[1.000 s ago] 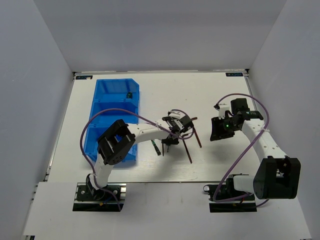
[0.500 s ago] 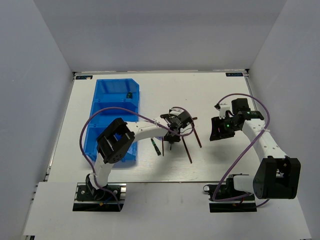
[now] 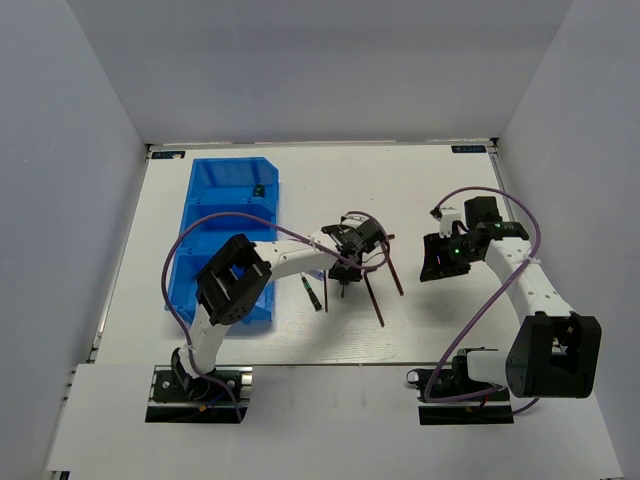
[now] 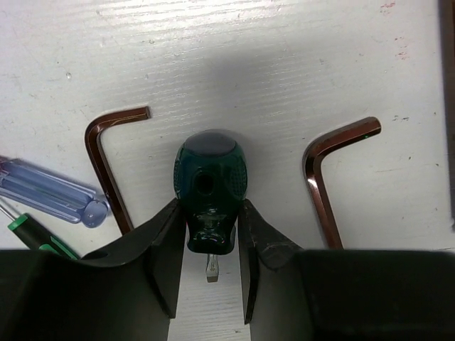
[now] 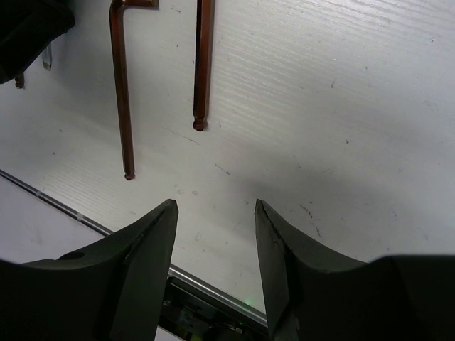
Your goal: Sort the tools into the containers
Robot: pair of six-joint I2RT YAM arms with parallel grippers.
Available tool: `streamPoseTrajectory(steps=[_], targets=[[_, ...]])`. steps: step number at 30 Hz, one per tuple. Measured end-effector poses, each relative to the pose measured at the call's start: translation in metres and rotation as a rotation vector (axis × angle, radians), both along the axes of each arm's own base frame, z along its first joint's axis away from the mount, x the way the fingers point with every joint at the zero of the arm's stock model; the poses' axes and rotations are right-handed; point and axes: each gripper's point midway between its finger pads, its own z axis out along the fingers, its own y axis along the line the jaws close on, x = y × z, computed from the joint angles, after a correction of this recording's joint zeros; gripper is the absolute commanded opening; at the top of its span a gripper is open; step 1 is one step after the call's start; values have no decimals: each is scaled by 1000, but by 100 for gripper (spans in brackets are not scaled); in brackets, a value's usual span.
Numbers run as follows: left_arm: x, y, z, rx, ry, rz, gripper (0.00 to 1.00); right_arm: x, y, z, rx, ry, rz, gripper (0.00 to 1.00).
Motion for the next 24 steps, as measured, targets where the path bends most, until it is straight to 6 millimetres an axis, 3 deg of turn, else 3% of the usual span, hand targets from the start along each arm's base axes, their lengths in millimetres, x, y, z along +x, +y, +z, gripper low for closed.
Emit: streamPoseTrajectory(steps=[5,10,13,20,24], targets=[[6,1,4,32,-16,-19,0,0,0,0,4,-1,-1,49],[30,8,29,40,-64,-7,0,-1,5,1,32,-2,26,28],[65,26,56,1,-117,61,0,-2,11,1,68,2,62,17],[177,108,130,-101,-285,337,0,-5,22,-3,131,33,112,17],[223,151,162,-162,-360,504,0,-5,24,-6,148,54,118,17]])
